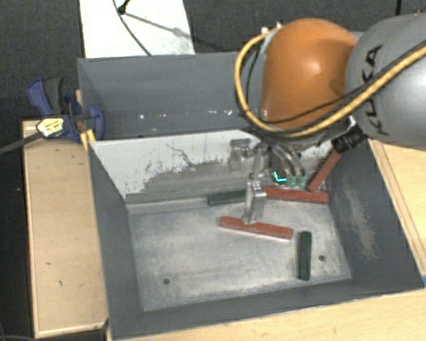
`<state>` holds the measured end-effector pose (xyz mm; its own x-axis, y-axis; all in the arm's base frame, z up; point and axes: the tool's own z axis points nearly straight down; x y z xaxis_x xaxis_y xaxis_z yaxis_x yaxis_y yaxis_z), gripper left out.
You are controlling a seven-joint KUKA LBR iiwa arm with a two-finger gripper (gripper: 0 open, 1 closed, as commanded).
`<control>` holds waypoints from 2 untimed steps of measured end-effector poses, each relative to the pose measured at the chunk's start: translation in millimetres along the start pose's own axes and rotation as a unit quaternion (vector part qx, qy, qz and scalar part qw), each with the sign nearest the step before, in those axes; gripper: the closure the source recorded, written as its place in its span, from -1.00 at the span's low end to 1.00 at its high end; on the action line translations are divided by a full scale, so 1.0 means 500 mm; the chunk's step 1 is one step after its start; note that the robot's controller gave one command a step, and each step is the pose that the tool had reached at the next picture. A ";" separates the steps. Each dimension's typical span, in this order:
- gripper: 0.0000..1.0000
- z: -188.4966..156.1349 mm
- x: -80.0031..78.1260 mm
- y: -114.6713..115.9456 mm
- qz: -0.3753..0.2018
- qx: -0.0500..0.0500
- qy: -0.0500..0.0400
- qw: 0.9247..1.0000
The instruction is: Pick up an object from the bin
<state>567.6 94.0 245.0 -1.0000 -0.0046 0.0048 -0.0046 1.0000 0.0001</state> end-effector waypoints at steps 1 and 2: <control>-1.00 0.206 0.022 -0.090 0.138 0.000 0.000 0.990; -1.00 0.355 0.015 -0.120 0.059 0.000 0.000 0.998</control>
Offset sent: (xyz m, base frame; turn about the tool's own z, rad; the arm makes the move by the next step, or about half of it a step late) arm -0.0103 -0.0439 -0.1005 0.2750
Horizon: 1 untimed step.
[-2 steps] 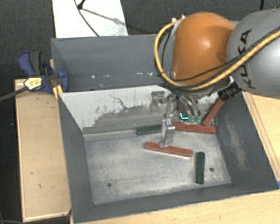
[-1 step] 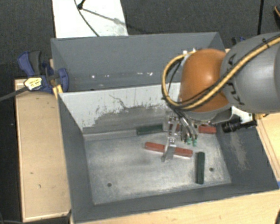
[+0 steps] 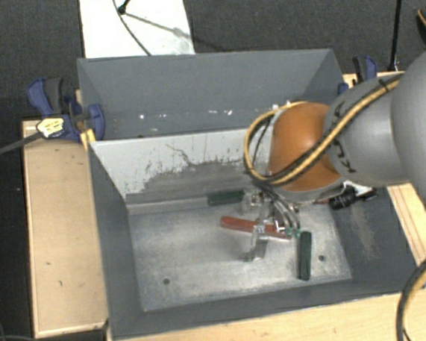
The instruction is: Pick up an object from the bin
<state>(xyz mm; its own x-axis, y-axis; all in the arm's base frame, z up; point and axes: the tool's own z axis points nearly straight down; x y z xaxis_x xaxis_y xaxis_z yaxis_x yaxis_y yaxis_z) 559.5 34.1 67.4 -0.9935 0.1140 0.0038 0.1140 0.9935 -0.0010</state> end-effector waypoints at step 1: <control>1.00 -0.007 -0.003 0.002 0.002 -0.001 -0.003 1.000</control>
Offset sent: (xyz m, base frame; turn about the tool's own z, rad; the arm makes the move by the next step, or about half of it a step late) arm 0.0000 0.0000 0.0000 0.0000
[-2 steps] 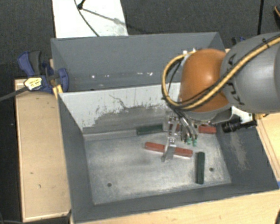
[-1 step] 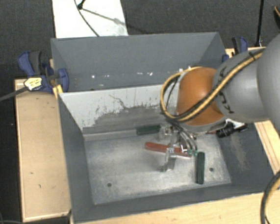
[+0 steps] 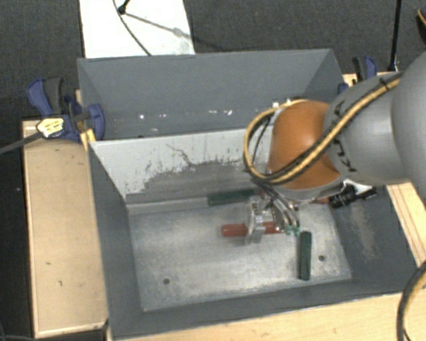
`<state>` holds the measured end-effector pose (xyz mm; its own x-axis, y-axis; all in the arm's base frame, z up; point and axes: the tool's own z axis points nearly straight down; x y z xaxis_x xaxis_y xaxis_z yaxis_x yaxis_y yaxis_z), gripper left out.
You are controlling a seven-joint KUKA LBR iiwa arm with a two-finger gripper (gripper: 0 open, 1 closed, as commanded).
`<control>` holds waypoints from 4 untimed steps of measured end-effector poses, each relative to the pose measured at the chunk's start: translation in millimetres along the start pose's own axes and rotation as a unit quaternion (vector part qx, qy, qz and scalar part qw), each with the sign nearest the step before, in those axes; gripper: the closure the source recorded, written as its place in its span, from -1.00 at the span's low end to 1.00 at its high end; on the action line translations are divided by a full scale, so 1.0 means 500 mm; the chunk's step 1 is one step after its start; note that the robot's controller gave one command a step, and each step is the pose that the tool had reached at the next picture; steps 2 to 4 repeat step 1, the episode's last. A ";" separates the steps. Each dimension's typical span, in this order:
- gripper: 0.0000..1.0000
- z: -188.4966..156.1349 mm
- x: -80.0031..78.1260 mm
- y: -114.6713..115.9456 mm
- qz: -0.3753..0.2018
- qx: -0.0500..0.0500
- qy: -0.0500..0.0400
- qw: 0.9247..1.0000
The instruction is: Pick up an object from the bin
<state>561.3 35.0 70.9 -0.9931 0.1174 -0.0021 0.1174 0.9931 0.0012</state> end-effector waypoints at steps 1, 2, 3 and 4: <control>1.00 -0.359 0.027 -0.005 -0.076 0.000 -0.004 0.997; 1.00 -0.359 0.027 -0.005 -0.076 0.000 -0.004 0.997; 1.00 -0.359 0.027 -0.005 -0.076 0.000 -0.004 0.997; 1.00 -0.359 0.027 -0.005 -0.076 0.000 -0.004 0.997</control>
Offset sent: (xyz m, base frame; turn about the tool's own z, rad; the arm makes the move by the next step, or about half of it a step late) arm -0.0163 -0.0011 0.1738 -0.1518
